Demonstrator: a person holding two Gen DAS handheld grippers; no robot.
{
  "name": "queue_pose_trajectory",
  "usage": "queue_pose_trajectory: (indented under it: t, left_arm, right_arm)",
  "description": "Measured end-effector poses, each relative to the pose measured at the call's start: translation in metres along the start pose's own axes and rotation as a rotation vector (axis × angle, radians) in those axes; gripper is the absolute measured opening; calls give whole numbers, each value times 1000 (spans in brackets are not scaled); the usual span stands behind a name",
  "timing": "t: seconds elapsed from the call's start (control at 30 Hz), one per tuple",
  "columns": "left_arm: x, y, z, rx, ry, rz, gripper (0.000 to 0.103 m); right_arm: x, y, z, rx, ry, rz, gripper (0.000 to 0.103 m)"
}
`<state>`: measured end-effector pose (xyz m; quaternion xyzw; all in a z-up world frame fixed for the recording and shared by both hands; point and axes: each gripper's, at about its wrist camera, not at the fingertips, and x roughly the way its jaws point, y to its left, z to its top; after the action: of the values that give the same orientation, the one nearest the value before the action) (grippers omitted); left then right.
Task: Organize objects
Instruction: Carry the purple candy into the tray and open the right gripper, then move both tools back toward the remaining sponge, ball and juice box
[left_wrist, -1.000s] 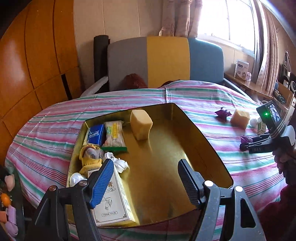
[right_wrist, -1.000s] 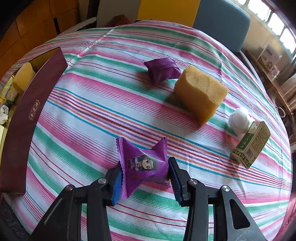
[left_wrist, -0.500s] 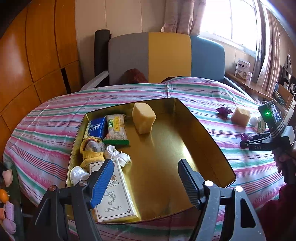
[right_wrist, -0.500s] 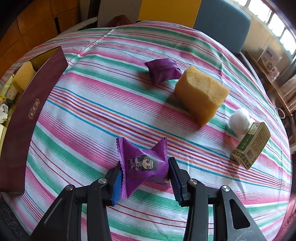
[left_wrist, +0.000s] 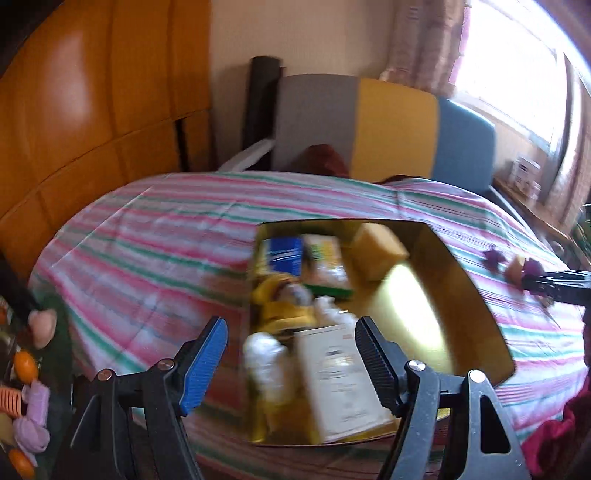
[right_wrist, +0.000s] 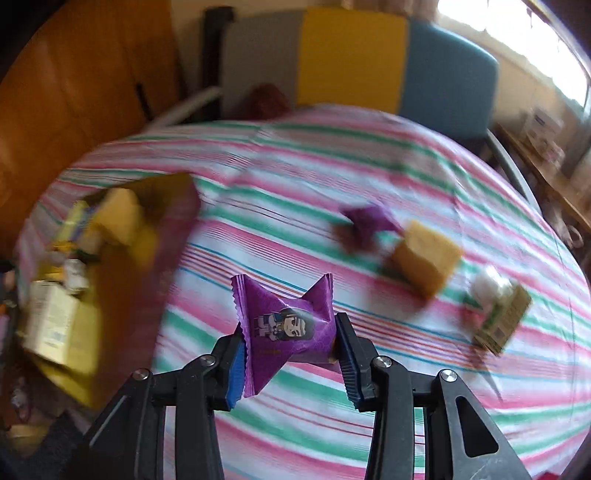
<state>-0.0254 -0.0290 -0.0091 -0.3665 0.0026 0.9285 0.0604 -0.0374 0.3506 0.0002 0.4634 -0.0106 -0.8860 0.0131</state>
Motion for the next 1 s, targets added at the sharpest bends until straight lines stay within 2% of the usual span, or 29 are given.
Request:
queue_pose_trajectory:
  t: [0.1,0.23,0.37,0.47,0.6,0.7,0.77,0.87,1.0]
  left_arm:
    - [4,16,-2,-51,19,10,73]
    - [6,22,-3,-66,17,-2,73]
    - [10,22,-6,-66,38,-15,73]
    - [14,24,-8,-73,53,-32,73]
    - [17,27,-8,-86,61,-34,73]
    - [18,27,-8,-84,62,-29,73]
    - [18,26,-8,-85,63,-32,73]
    - [17,23,-8,-79,63,-39,73]
    - [12,18,-7,-60,52,-39,73]
  right_arm:
    - [-7,59,12,-101,-38,89,43]
    - [12,140,22,-208,-21,193,44]
    - [54,197,27,-236,56,230,44]
    - [89,222,30,-231,116,216,45]
    - [109,232,33,-193,131,245,48]
    - [110,232,33,-173,124,266,59]
    - [105,227,32,-164,114,274,69]
    - [91,214,33,-138,84,297,77]
    - [65,195,32,-119,35,308,96]
